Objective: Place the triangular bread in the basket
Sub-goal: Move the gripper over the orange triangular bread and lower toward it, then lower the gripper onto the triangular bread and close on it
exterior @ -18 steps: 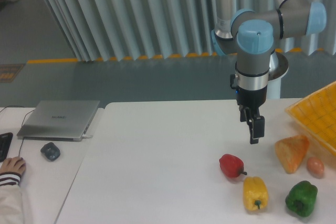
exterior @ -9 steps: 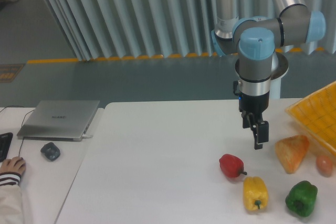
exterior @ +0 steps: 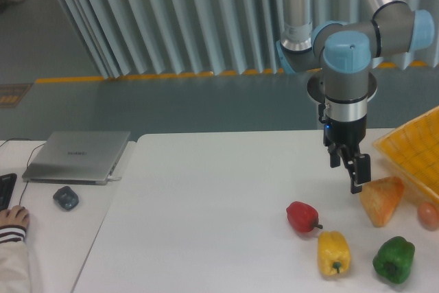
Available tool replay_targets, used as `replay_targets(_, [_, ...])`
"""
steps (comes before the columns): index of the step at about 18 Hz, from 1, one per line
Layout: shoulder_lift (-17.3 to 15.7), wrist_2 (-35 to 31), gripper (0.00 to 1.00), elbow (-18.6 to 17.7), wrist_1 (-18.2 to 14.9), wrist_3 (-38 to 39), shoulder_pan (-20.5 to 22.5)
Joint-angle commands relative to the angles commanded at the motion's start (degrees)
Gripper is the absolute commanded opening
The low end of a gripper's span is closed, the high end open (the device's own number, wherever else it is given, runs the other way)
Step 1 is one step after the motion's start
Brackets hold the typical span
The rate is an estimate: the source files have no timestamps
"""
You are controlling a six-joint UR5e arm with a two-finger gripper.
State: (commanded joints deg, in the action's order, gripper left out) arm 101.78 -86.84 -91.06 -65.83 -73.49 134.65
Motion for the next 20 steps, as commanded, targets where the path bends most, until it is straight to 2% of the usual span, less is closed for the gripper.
replay_targets(7, [0.3, -0.6, 1.0, 0.5, -0.6, 1.2, 3.2])
replay_targets(10, [0.6, -1.0, 1.0, -0.4, -2.4, 7.9, 4.9])
replay_targets(11, [1.0, -1.1, 1.0, -1.0, -3.7, 9.8, 4.9])
replay_targets(15, [4.0, -5.5, 1.0, -2.9, -4.3, 10.5, 3.5])
replay_targets(20, [4.1, -5.4, 1.0, -4.2, -5.0, 9.9, 3.7])
